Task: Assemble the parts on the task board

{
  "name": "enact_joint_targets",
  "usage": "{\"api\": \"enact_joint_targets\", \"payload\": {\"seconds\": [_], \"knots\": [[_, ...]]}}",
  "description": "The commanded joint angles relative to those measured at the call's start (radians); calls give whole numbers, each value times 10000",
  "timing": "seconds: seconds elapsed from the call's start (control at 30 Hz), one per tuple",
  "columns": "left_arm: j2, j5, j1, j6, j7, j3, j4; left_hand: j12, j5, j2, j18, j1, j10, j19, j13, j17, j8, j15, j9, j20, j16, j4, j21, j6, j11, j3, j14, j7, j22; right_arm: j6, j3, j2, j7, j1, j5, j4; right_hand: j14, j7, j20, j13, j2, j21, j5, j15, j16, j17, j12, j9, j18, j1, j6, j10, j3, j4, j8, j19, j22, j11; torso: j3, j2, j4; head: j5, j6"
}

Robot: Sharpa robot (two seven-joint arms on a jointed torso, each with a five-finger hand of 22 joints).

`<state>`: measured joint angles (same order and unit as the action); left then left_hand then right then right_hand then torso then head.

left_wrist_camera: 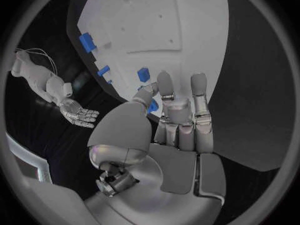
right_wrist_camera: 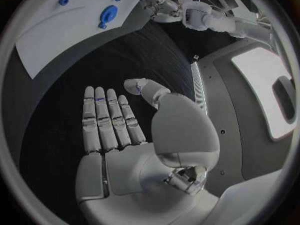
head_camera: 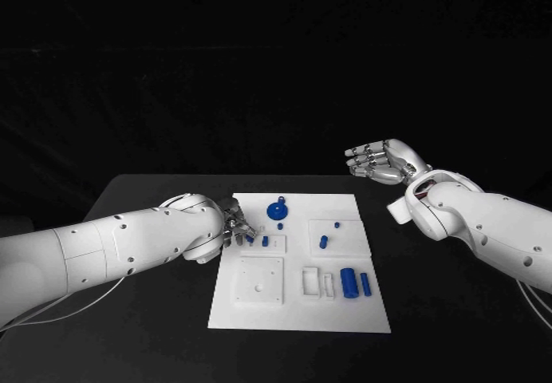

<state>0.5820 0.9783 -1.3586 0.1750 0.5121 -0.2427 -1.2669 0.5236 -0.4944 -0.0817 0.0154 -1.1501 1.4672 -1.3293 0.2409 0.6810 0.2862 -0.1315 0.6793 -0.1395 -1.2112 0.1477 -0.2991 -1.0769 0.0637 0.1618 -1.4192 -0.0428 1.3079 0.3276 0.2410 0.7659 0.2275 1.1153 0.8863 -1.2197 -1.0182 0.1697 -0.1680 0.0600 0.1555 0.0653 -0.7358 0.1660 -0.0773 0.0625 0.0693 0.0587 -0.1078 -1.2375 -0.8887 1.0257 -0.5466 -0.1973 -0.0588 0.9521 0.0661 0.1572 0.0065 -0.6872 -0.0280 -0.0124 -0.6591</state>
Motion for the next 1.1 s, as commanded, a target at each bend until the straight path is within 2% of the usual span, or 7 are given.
{"api": "enact_joint_targets", "payload": {"seconds": [0.03,0.73,0.83,1.1], "knots": [[-14,130,12,-223,-24,5,-11,30,-68,-37,103,-59,491,-60,-8,-6,27,34,1484,41,1,219,-53,-597,59,283,-61,560,186,-147,6,-7,57,-6,0,-1,66,-23,-6,-16,-42,10,-27,13,39,-15,-18,-15,-123,7,57,-69,-21,-42,19,-64,-12,17,-2,-4,3,-27,1],[3,84,28,-534,73,6,-45,32,-66,-41,101,-56,491,-55,-14,8,23,35,1484,40,2,232,-59,-595,58,292,-64,559,185,-159,6,-20,48,-11,5,13,69,-9,-7,-15,-54,10,-34,14,36,-15,-16,-15,-124,14,65,-70,-35,-57,18,-71,-12,26,0,-6,1,-77,-25],[5,65,28,-603,86,6,-42,30,-65,-42,97,-52,492,-51,-23,0,20,36,1485,36,20,257,-64,-595,57,300,-62,557,184,-144,6,-20,40,-11,6,15,69,7,-7,-15,-73,9,-26,16,36,-15,-18,-15,-123,41,71,-72,-22,-32,18,-74,-12,39,2,-6,7,-140,-8],[4,46,29,-727,124,6,-30,30,-65,-42,97,-52,492,-51,-23,0,20,36,1485,36,20,257,-64,-595,57,300,-62,557,184,-138,6,-19,31,-11,6,14,72,8,-7,-15,-71,12,-37,17,36,-15,-17,-15,-125,16,73,-74,-59,-52,18,-74,-11,42,0,-10,6,-140,-26]]}}
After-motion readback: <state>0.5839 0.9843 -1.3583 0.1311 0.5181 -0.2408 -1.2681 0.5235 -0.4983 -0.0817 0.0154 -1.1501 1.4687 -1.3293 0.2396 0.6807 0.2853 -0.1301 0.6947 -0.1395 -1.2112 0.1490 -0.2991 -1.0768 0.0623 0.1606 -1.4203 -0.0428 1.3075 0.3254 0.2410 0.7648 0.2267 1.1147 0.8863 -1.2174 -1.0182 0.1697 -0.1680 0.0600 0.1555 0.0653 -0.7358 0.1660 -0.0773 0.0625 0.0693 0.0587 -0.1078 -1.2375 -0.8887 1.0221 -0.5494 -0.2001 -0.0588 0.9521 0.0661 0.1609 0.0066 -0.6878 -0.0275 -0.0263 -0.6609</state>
